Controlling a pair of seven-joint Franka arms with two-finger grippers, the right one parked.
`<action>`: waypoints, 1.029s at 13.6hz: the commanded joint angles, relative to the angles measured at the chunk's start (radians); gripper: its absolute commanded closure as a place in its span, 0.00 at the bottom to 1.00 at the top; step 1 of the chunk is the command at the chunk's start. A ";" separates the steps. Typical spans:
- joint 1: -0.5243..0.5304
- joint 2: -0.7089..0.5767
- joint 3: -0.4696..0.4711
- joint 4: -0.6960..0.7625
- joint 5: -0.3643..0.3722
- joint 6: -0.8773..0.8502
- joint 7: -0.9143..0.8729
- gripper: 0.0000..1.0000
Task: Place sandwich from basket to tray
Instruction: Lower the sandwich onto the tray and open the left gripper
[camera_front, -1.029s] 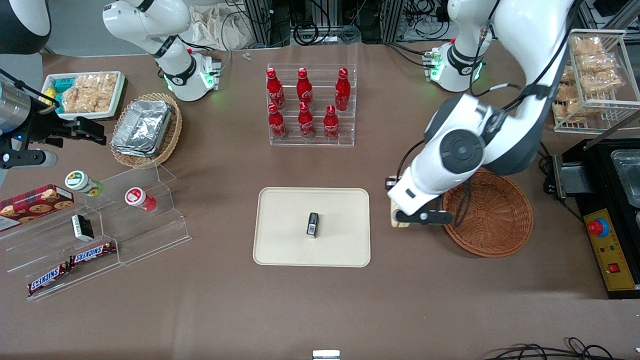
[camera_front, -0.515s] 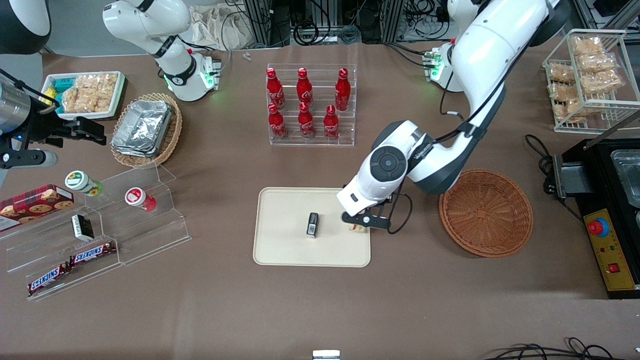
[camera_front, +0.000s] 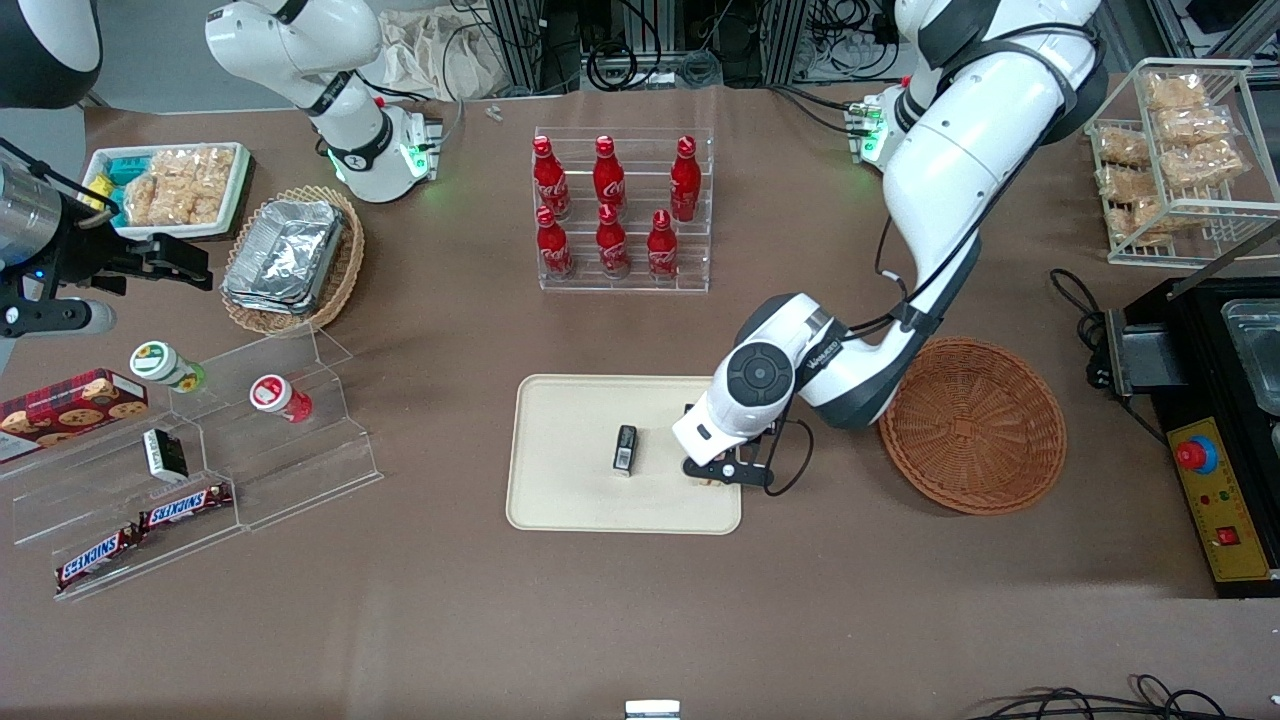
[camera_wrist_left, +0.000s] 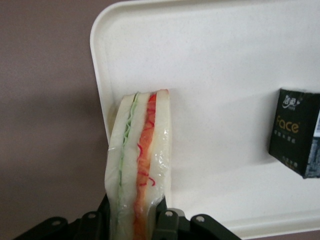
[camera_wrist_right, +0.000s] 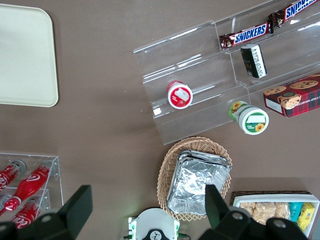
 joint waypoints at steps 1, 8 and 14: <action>-0.012 0.029 0.001 0.047 0.034 -0.005 -0.035 0.45; -0.011 0.022 -0.001 0.044 0.031 -0.011 -0.135 0.00; 0.001 -0.046 -0.007 0.049 0.020 -0.198 -0.061 0.00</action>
